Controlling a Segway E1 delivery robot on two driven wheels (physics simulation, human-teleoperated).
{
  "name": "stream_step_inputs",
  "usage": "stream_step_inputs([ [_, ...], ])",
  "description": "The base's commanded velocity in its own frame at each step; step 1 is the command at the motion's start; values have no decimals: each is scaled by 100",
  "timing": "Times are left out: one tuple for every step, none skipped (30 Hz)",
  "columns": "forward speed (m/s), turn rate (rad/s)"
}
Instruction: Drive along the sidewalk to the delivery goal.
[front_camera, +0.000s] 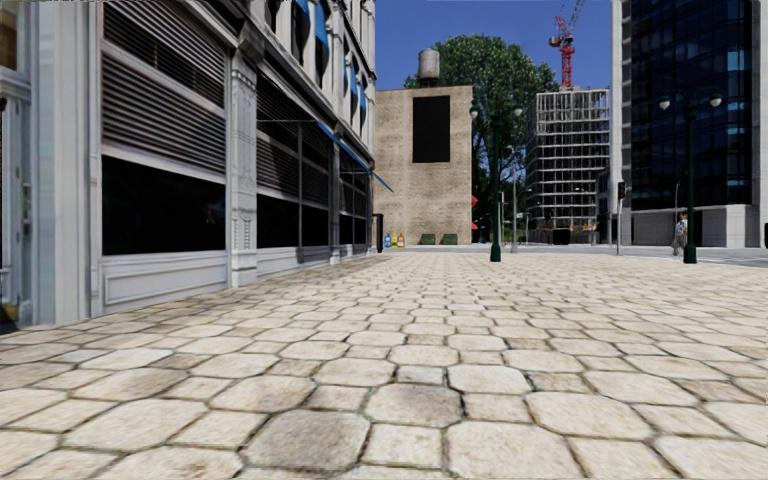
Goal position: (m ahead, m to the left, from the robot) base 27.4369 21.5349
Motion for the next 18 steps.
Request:
stream_step_inputs([
  [200, 0],
  [200, 0],
  [200, 0],
  [200, 0],
  [200, 0],
  [200, 0],
  [200, 0],
  [200, 0],
  [200, 0],
  [200, 0],
  [200, 0],
  [200, 0],
  [200, -11],
  [200, -11],
  [200, -15],
  [200, -16],
  [200, -16],
  [200, -16],
])
